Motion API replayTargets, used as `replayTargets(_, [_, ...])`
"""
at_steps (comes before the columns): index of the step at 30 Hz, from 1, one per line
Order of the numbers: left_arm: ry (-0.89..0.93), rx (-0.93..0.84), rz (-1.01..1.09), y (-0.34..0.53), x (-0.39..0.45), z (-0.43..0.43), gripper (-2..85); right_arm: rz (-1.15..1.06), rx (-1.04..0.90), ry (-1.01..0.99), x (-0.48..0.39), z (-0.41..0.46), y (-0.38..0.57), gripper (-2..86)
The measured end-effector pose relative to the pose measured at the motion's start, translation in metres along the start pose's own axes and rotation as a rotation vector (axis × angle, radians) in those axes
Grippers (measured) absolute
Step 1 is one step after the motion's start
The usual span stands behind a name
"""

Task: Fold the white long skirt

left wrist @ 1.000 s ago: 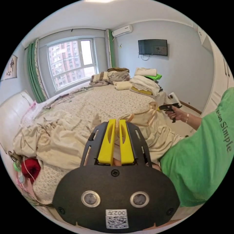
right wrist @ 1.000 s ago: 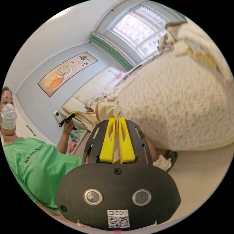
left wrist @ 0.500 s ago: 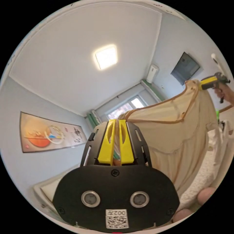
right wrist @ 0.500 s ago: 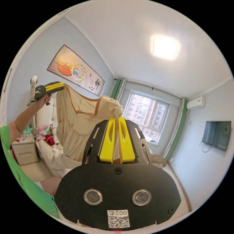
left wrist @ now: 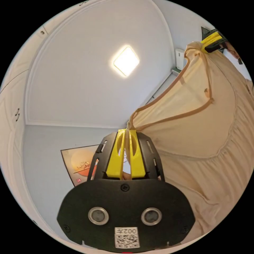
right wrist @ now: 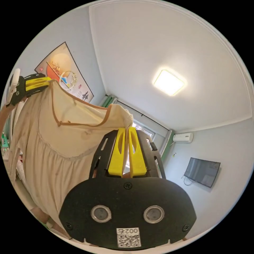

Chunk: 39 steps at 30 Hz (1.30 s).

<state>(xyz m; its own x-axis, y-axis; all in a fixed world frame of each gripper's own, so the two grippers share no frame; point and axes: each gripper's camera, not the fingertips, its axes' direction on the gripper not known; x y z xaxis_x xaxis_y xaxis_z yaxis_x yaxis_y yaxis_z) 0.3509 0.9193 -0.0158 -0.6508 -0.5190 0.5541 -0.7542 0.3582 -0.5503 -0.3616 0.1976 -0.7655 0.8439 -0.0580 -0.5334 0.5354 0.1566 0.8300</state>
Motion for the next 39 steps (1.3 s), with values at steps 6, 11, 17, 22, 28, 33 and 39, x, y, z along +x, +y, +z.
replayTargets(6, [0.037,0.062,-0.029,0.006,-0.022,-0.023,-0.7,-0.029,0.071,-0.009,-0.003,-0.016,-0.008,-0.7])
replayTargets(11, [-0.077,0.092,0.1,-0.004,0.02,-0.02,-1.0,-0.036,0.091,0.033,-0.013,0.002,-0.003,-0.6])
replayTargets(17, [-0.075,0.079,0.233,0.015,0.114,0.044,-1.5,-0.05,-0.01,0.033,-0.046,0.098,0.046,-0.6])
replayTargets(22, [0.021,-0.025,0.311,0.047,0.226,0.155,-1.6,-0.077,-0.173,-0.012,-0.095,0.238,0.115,-0.5])
replayTargets(28, [0.096,-0.188,0.448,0.118,0.437,0.335,-1.4,-0.068,-0.444,-0.053,-0.181,0.48,0.239,0.0])
replayTargets(33, [0.391,-0.649,0.378,0.211,0.644,0.471,0.3,0.033,-0.87,-0.118,-0.295,0.674,0.432,4.7])
replayTargets(39, [0.669,-0.795,0.52,0.385,0.798,0.441,1.4,-0.135,-0.933,-0.233,-0.381,0.638,0.623,5.1])
